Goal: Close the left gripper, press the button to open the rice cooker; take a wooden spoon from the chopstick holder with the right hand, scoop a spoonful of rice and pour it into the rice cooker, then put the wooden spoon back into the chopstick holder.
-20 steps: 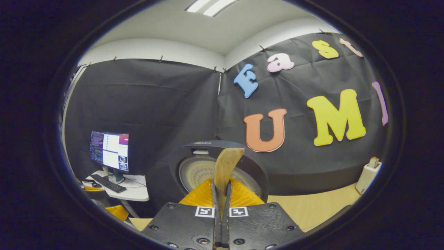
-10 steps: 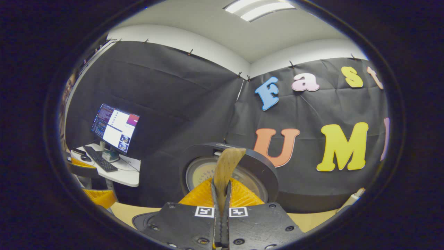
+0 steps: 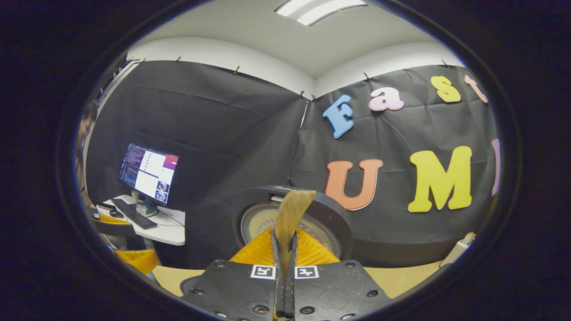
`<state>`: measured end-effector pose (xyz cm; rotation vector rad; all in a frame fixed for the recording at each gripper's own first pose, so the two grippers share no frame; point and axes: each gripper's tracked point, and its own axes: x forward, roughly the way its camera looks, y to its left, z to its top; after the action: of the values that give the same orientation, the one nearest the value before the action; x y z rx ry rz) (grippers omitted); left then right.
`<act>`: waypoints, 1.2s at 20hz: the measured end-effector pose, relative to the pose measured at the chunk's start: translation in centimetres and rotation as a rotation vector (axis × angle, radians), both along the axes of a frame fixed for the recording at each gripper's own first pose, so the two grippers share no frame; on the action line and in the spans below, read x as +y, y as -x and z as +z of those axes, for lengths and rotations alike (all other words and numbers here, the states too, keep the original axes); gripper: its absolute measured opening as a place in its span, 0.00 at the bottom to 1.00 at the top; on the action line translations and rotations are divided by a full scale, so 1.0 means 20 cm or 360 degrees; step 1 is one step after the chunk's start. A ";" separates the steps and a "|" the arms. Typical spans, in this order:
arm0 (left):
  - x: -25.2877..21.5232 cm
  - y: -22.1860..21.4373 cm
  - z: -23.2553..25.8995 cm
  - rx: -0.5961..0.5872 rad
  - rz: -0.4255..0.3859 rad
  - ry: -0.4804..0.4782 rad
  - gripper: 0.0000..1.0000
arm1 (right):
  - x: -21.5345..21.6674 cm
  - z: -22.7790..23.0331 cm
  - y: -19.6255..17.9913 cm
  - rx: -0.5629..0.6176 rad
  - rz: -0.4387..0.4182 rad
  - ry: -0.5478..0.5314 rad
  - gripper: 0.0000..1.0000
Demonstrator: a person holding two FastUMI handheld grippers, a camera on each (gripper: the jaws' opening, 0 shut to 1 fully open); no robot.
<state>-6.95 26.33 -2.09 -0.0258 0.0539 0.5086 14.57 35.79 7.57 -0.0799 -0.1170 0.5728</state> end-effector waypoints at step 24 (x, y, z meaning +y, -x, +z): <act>-0.45 -0.20 0.05 0.0006 -0.0343 -0.0102 0.98 | -2.04 0.06 0.16 0.0194 -0.0892 -0.0622 0.01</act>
<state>-3.00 17.40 -1.14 0.0435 0.0434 0.2949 11.38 -5.07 8.76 0.2954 -0.0807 -0.0118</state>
